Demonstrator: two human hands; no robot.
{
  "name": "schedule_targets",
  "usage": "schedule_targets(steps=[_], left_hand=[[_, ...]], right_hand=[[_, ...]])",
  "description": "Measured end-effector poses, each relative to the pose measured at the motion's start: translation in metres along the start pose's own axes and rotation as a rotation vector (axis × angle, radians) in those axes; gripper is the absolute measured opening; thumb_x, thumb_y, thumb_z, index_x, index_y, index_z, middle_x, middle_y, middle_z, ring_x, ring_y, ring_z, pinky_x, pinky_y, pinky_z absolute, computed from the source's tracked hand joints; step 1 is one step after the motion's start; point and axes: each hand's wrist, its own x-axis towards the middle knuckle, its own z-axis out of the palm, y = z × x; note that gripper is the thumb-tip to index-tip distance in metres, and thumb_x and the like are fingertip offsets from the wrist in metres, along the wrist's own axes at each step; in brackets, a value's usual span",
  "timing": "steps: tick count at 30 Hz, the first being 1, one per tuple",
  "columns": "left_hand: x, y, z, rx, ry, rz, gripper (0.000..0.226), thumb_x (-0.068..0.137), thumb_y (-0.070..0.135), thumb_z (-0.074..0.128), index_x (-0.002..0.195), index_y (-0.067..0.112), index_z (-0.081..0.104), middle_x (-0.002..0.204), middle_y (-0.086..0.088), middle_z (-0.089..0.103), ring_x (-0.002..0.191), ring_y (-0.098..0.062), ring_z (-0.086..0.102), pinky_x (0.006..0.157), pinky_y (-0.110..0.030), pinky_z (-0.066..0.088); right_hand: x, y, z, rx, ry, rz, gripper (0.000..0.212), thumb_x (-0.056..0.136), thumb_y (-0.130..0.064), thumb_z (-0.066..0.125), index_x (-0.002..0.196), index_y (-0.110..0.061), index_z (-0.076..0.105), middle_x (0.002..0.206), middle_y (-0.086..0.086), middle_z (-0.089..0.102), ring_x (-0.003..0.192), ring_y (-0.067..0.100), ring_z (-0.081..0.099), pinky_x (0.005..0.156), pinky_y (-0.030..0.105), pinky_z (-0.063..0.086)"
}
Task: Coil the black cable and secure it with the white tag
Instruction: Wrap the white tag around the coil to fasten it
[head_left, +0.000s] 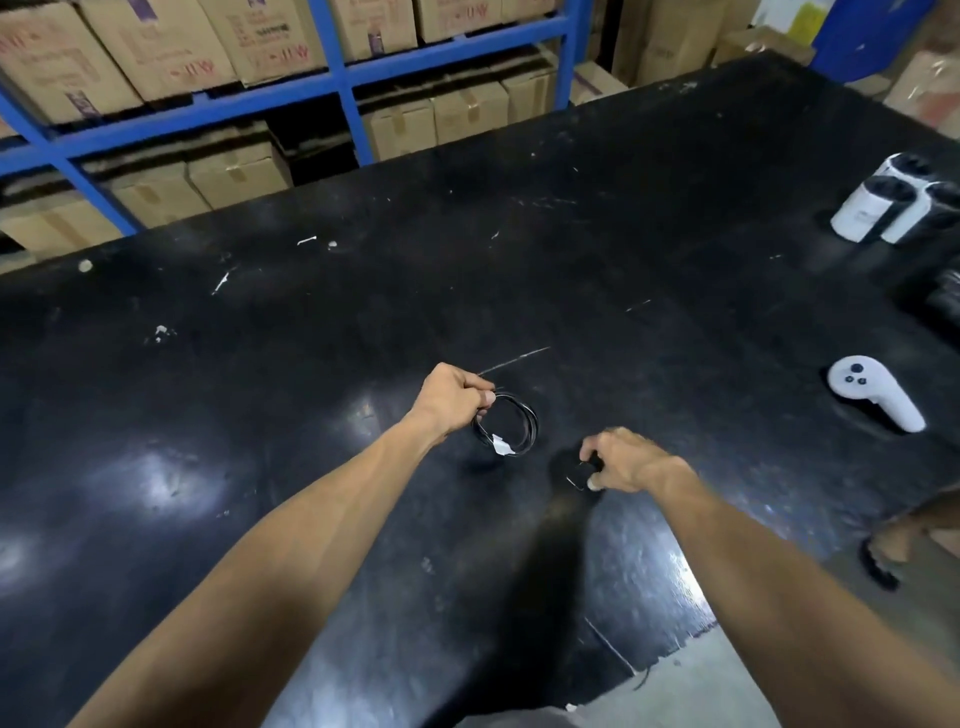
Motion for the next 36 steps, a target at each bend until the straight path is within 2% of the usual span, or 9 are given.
schedule_targets(steps=[8,14,17,20,24,26,30,33,36], left_hand=[[-0.007,-0.006,-0.003,0.030,0.030,-0.021,0.015,0.086,-0.003,0.065,0.098,-0.001,0.074,0.063,-0.009,0.062,0.053,-0.014,0.053,0.044,-0.010,0.042],[-0.012,-0.011,-0.017,-0.001,0.073,-0.026,0.017,0.085,-0.002,0.065,0.098,0.000,0.075,0.067,-0.013,0.063,0.061,-0.019,0.055,0.063,-0.021,0.047],[-0.014,-0.015,-0.025,-0.024,0.103,-0.025,0.016,0.085,-0.004,0.064,0.096,-0.001,0.074,0.072,-0.016,0.064,0.062,-0.022,0.055,0.063,-0.022,0.049],[-0.014,-0.019,-0.034,-0.031,0.160,-0.040,0.013,0.084,-0.001,0.066,0.091,0.005,0.075,0.069,-0.014,0.066,0.057,-0.018,0.056,0.054,-0.014,0.047],[-0.012,-0.018,-0.048,-0.188,0.252,-0.053,0.016,0.084,-0.005,0.067,0.098,-0.003,0.074,0.078,-0.017,0.069,0.066,-0.024,0.061,0.082,-0.033,0.058],[-0.012,-0.011,-0.054,-0.301,0.296,-0.030,0.017,0.084,-0.007,0.068,0.100,-0.007,0.073,0.081,-0.017,0.070,0.069,-0.024,0.063,0.084,-0.037,0.059],[-0.018,0.014,-0.058,-0.461,0.267,0.017,0.016,0.079,-0.006,0.075,0.092,0.004,0.077,0.075,-0.011,0.075,0.064,-0.020,0.070,0.066,-0.029,0.061],[-0.027,0.030,-0.059,-0.516,0.205,0.021,0.030,0.074,-0.005,0.078,0.101,0.006,0.070,0.080,-0.010,0.075,0.060,-0.014,0.073,0.051,-0.019,0.054],[-0.032,0.038,-0.070,-0.621,0.161,-0.004,0.031,0.075,-0.009,0.077,0.095,0.003,0.057,0.083,-0.017,0.072,0.059,-0.019,0.072,0.050,-0.024,0.056]], right_hand=[[0.005,-0.018,0.012,0.087,0.110,0.061,0.035,0.093,-0.029,0.058,0.124,-0.019,0.072,0.126,0.014,0.068,0.117,0.036,0.064,0.098,0.036,0.053],[0.006,-0.040,0.005,0.098,0.167,0.149,0.028,0.092,-0.004,0.055,0.114,-0.004,0.072,0.117,0.019,0.071,0.110,0.039,0.068,0.086,0.036,0.056],[0.010,-0.051,-0.006,0.322,0.192,0.164,0.021,0.088,-0.005,0.060,0.100,-0.004,0.078,0.101,0.019,0.077,0.095,0.035,0.074,0.079,0.032,0.061],[0.015,-0.063,-0.023,0.661,0.200,0.113,0.010,0.084,-0.010,0.079,0.076,-0.006,0.075,0.074,0.016,0.078,0.067,0.027,0.078,0.075,0.033,0.064],[0.014,-0.089,-0.058,0.979,0.246,-0.015,0.011,0.080,-0.010,0.080,0.077,-0.003,0.074,0.066,0.013,0.075,0.059,0.023,0.076,0.064,0.035,0.065],[0.008,-0.107,-0.071,1.044,0.228,-0.040,0.010,0.078,-0.010,0.078,0.074,-0.002,0.074,0.067,0.012,0.076,0.058,0.022,0.077,0.057,0.031,0.063],[-0.001,-0.145,-0.077,1.193,0.284,0.027,0.017,0.079,-0.008,0.077,0.063,-0.005,0.071,0.063,0.009,0.073,0.042,0.015,0.067,0.039,0.019,0.047],[-0.005,-0.166,-0.083,1.436,0.291,0.074,0.021,0.086,-0.004,0.071,0.066,-0.004,0.067,0.059,0.010,0.064,0.032,0.010,0.050,0.033,0.017,0.034],[-0.009,-0.171,-0.093,1.566,0.198,-0.010,0.017,0.094,-0.004,0.063,0.078,-0.006,0.069,0.071,0.011,0.061,0.043,0.009,0.042,0.036,0.019,0.029]])
